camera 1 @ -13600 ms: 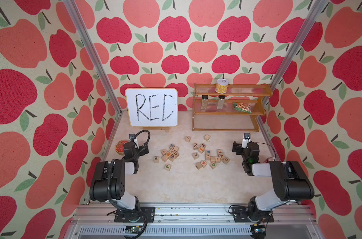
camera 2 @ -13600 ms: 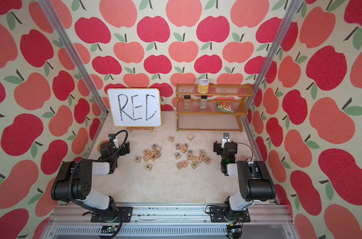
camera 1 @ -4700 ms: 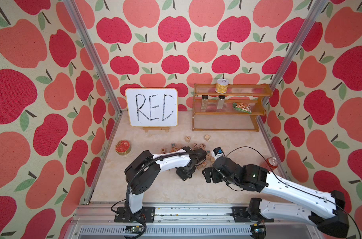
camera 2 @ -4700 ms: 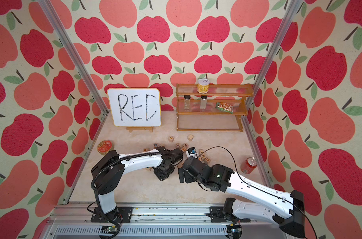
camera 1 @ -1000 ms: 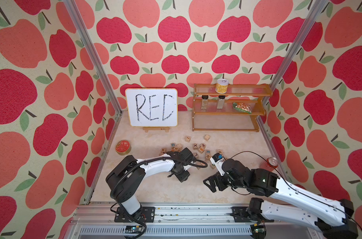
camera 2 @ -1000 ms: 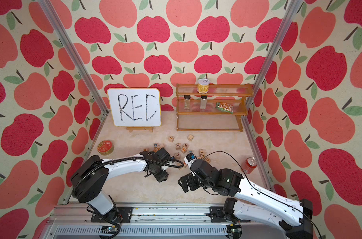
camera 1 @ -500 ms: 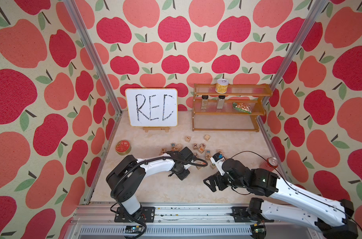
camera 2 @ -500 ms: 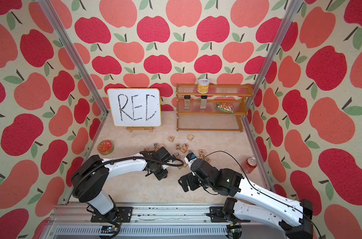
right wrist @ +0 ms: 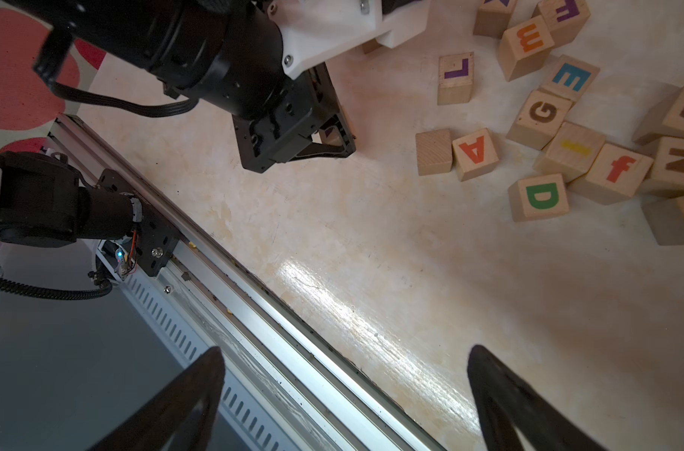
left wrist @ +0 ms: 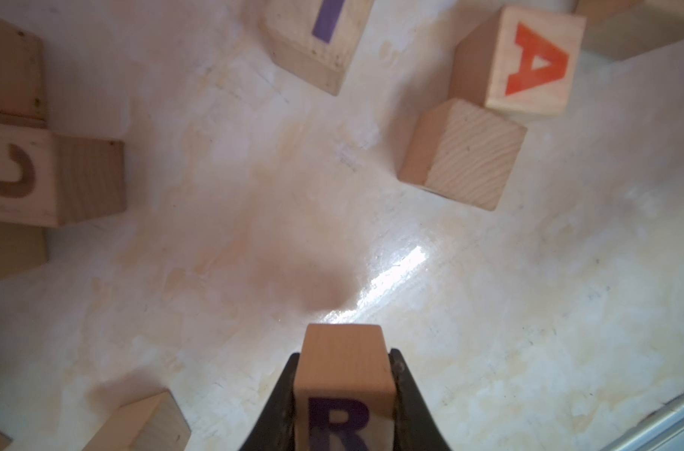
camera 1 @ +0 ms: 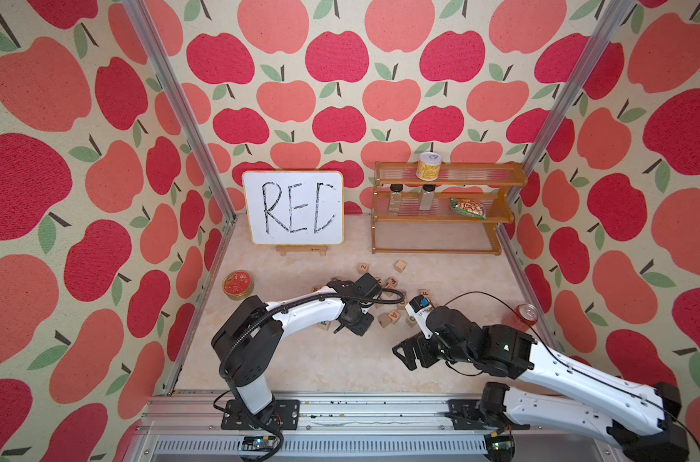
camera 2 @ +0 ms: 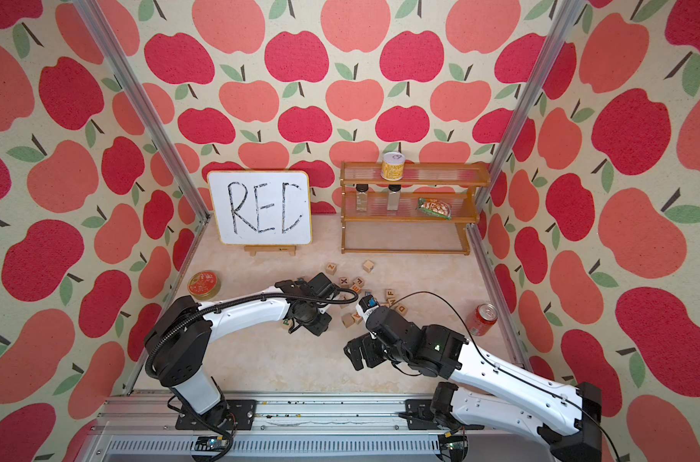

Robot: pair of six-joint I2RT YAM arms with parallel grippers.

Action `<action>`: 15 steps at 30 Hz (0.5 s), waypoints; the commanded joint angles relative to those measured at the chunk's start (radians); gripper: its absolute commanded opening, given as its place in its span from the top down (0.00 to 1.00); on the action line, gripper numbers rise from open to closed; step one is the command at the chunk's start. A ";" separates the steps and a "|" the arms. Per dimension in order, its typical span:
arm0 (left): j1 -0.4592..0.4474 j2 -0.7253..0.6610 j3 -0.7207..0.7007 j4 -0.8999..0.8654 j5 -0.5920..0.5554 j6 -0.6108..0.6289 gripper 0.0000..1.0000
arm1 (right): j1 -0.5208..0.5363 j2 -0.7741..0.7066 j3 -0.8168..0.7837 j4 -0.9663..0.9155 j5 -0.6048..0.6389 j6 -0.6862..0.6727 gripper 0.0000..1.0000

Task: Assemble the uppercase word "red" with letter blocks
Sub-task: Adjust the letter block at the center of the board.

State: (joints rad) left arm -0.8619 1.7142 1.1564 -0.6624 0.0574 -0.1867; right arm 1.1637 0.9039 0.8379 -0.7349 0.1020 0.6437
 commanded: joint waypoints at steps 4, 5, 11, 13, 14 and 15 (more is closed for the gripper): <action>0.000 -0.009 0.062 -0.139 -0.011 -0.131 0.85 | -0.004 0.042 0.039 0.026 0.008 0.048 0.01; 0.004 -0.016 0.066 -0.149 -0.007 -0.149 0.85 | -0.002 0.047 0.043 0.032 0.015 0.058 0.01; 0.012 -0.039 0.080 -0.200 0.009 -0.253 0.86 | 0.002 0.085 0.071 0.041 0.064 0.126 0.01; 0.015 -0.042 0.071 -0.210 0.010 -0.295 0.84 | 0.008 0.088 0.061 0.058 0.084 0.149 0.01; 0.018 -0.044 0.067 -0.214 0.014 -0.318 0.84 | 0.011 0.089 0.052 0.070 0.093 0.160 0.01; 0.022 -0.047 0.064 -0.215 0.021 -0.341 0.82 | 0.015 0.089 0.042 0.083 0.099 0.167 0.01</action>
State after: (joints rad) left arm -0.8513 1.6970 1.2110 -0.8200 0.0631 -0.4320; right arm 1.1656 0.9901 0.8814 -0.6857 0.1520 0.7555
